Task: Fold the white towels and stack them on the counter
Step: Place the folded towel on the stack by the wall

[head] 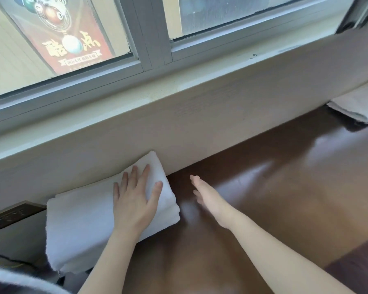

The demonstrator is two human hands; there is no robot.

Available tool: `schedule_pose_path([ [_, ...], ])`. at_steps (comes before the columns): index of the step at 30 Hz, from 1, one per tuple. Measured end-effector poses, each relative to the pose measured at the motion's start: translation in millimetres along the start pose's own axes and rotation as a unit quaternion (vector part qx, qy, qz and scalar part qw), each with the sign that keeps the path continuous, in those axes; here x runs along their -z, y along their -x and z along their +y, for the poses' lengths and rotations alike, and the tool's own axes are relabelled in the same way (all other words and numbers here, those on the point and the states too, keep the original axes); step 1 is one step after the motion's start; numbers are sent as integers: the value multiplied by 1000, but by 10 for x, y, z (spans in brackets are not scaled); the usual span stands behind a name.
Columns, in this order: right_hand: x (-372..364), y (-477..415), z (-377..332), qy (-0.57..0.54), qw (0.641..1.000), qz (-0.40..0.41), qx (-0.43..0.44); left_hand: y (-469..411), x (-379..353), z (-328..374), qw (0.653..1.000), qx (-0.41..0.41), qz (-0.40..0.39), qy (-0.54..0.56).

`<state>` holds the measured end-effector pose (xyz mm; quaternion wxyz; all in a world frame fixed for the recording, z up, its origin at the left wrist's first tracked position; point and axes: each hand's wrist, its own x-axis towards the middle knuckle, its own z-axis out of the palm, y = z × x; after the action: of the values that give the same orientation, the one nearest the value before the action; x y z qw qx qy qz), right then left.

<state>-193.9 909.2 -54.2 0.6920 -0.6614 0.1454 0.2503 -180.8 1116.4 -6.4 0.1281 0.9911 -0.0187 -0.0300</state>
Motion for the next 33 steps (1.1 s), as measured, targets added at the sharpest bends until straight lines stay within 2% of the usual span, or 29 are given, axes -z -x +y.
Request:
schedule_pose_path([
  [3,307,300,-49,73,993,80,37,-49,-72,500,996,-85,-11,-1],
  [6,741,619,-106,162,975,134,76,-33,-156,1102,984,-168,-17,-46],
  [15,2724,1687,141,379,883,254,113,366,-590,3122,957,-273,-37,-88],
  [19,3698,2251,379,394,855,325,91,625,-885,4157,948,-305,-45,-80],
  [22,4306,2662,480,369,854,359,69,805,-1055,4843,941,-327,-57,-70],
  [27,5207,3019,411,383,843,375,50,807,-1199,5775,935,-348,-56,-52],
  [33,6029,2818,218,379,848,368,38,349,-1435,6517,935,-350,-53,-29],
])
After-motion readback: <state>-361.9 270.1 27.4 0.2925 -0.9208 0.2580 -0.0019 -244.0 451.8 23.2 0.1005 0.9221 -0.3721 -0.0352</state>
